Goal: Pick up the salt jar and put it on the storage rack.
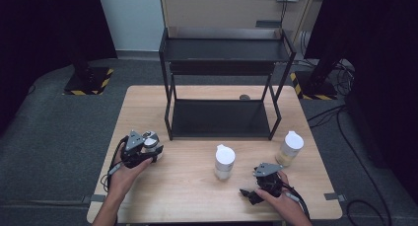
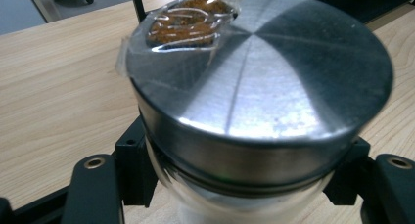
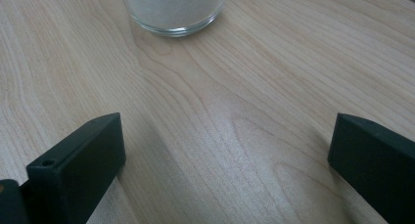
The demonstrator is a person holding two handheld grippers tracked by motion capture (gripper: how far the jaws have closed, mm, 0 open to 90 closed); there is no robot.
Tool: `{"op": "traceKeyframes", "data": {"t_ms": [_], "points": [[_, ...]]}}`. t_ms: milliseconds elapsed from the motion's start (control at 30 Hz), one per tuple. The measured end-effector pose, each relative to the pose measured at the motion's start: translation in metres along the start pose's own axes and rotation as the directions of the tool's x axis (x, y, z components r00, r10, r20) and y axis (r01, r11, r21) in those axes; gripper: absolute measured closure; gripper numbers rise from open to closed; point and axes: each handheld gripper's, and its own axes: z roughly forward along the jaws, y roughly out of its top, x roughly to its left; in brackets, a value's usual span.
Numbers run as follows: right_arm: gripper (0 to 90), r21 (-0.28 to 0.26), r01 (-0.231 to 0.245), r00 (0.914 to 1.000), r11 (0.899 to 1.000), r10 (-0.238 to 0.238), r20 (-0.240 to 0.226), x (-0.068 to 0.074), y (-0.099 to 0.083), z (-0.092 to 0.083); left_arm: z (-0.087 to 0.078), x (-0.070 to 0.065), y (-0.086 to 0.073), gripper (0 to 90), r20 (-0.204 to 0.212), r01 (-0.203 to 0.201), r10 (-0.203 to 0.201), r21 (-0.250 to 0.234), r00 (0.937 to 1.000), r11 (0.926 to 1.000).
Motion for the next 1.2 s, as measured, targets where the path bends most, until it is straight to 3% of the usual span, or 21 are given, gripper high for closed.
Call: {"op": "traceKeyframes", "data": {"t_ms": [767, 1200], "points": [[1.0, 0.000, 0.000, 1.0000, 1.000, 0.000, 0.000, 0.000, 0.000, 0.000, 0.003, -0.006, 0.003, 29.9, 0.031, -0.029, 0.029, 0.011, 0.9991, 0.9995], [1.0, 0.000, 0.000, 1.0000, 1.000, 0.000, 0.000, 0.000, 0.000, 0.000, 0.005, -0.017, 0.009, 29.9, 0.052, -0.038, 0.037, 0.011, 0.9979, 0.9992]]}}
